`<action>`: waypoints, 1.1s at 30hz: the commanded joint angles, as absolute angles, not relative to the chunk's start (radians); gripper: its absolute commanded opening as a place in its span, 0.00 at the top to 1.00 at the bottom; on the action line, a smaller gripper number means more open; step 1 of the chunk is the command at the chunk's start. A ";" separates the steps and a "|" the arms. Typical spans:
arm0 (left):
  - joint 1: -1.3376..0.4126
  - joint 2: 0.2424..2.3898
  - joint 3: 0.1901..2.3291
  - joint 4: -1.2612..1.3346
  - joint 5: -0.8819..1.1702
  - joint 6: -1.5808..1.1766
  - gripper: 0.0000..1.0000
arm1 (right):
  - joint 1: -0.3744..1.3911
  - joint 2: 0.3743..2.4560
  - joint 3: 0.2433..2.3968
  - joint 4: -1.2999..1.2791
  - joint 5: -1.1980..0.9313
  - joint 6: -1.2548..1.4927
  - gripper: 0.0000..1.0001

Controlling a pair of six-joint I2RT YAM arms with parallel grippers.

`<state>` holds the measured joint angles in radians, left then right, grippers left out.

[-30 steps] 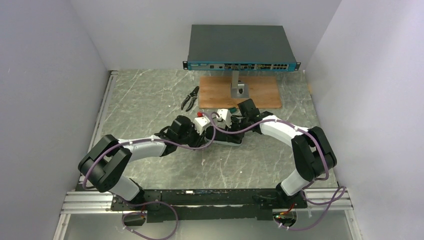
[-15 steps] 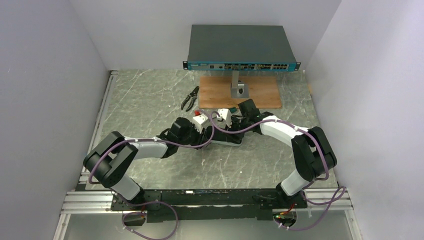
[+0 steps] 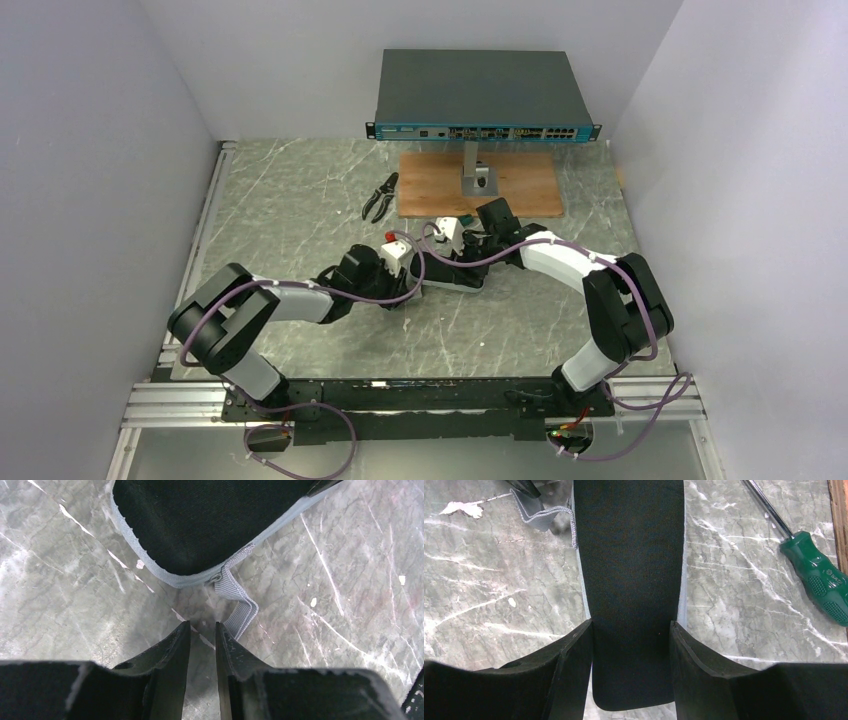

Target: Open the umbrella

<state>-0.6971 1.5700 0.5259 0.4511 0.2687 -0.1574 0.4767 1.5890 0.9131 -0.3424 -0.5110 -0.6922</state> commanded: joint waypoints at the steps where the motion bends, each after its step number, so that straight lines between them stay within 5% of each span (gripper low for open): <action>1: -0.701 1.586 0.566 0.485 0.252 -0.138 0.70 | 0.479 1.621 0.868 -0.487 -0.531 -0.686 0.58; 22: -0.716 1.657 0.640 0.528 0.206 -0.262 0.57 | 0.489 1.582 0.836 -0.485 -0.530 -0.518 0.63; 33: -0.715 1.690 0.676 0.506 0.176 -0.288 0.77 | 0.513 1.582 0.804 -0.484 -0.499 -0.531 0.64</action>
